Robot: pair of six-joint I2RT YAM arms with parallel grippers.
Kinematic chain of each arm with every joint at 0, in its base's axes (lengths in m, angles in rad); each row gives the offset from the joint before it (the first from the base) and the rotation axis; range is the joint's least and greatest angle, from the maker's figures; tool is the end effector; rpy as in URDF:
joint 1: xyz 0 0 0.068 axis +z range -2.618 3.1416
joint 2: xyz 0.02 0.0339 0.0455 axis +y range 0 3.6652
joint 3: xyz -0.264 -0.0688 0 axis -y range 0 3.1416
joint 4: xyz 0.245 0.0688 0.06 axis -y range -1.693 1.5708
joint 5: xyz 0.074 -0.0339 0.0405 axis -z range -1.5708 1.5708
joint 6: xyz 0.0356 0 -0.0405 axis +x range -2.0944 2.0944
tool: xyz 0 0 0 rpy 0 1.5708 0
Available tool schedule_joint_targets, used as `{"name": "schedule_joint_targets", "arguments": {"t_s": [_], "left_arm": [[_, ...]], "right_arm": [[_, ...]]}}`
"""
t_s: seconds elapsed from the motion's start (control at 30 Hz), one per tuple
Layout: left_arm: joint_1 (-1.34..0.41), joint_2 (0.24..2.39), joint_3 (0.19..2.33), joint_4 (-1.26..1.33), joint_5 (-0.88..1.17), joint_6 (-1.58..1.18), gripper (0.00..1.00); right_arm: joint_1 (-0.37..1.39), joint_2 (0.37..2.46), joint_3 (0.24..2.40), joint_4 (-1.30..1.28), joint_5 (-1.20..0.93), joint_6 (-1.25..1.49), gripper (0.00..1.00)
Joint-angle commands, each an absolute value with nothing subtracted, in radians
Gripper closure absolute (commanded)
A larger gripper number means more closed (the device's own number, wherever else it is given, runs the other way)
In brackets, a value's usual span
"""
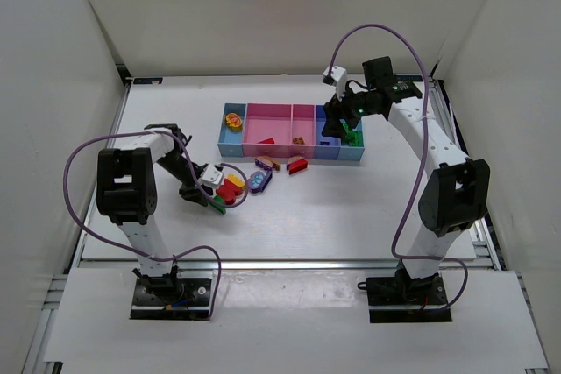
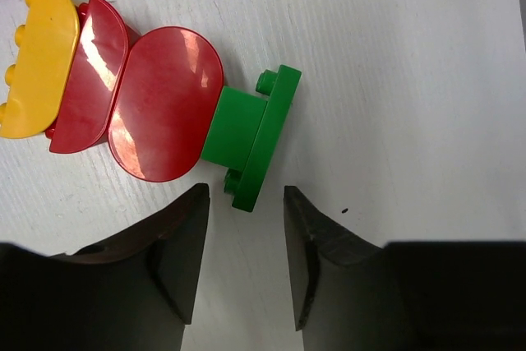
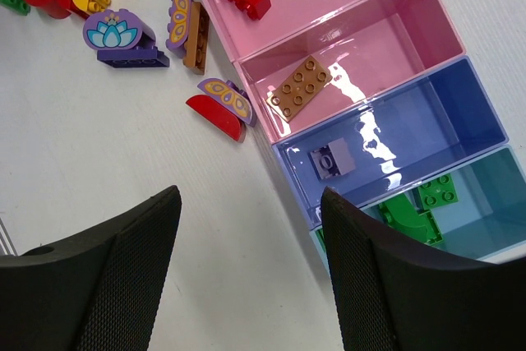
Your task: Sort the legos into containers by color
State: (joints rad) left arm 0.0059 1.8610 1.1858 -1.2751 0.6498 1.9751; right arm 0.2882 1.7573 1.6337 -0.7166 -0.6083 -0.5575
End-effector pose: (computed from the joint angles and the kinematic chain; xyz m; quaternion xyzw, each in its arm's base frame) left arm 0.2865 -0.0198 0.1651 0.7420 0.5650 -0.3214 0.1642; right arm 0.3666 0.1299 0.3254 -0.4633 0.7688 0.2314 0.3753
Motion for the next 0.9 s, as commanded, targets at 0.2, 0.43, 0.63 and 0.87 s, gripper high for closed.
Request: {"name": "schedule_joint_targets", "arguments": {"t_s": [0.2, 0.43, 0.63, 0.87], "left_arm": [[0.003, 1.838, 1.183, -1.287, 0.670, 2.039, 0.47], [-0.034, 1.838, 1.180, -1.289, 0.657, 2.058, 0.50], [-0.044, 1.844, 1.183, -1.287, 0.644, 2.054, 0.52], [-0.051, 1.865, 1.203, -1.290, 0.646, 2.017, 0.77]], "right_arm": [[0.287, 1.756, 1.660, -0.723, -0.614, -0.557, 0.27], [0.284, 1.753, 1.654, -0.726, -0.614, -0.560, 0.27], [0.287, 1.750, 1.654, -0.723, -0.612, -0.561, 0.27], [0.287, 1.752, 1.655, -0.723, -0.609, -0.561, 0.27]]}}
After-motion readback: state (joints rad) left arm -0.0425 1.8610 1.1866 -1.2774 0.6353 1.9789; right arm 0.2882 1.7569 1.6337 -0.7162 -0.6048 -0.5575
